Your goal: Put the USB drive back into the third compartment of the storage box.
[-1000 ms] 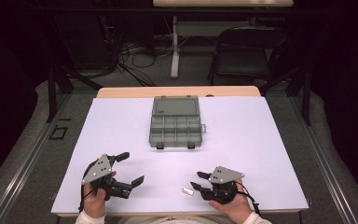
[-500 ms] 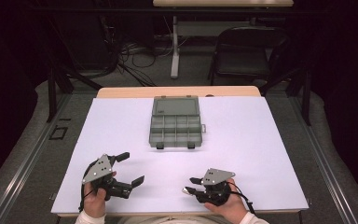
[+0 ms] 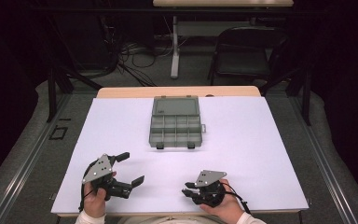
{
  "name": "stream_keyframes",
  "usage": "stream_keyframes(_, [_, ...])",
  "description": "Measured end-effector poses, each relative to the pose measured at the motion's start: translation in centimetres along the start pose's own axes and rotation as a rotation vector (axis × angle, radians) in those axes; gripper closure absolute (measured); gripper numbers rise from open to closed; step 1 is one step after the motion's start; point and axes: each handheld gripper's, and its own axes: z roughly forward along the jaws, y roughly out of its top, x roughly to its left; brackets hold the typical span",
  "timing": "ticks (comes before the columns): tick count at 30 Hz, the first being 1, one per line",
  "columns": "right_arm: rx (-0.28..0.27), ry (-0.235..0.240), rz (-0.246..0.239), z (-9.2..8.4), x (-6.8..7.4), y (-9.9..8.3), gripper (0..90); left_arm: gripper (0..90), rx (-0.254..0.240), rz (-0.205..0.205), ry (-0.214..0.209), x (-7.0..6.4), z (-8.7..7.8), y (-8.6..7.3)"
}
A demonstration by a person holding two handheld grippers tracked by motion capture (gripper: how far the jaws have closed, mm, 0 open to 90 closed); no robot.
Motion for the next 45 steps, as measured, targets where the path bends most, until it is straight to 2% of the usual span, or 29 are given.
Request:
stream_keyframes(24, [0.021, 0.004, 0.007, 0.46, -0.28, -0.35, 76.8, 2.4, 0.0, -0.002, -0.003, 0.0, 0.02, -0.02])
stream_keyframes(45, [0.025, -0.004, -0.038, 0.43, 0.12, -0.27, 79.3, 2.4, 0.003, 0.0, 0.0, 0.01, -0.02, -0.02])
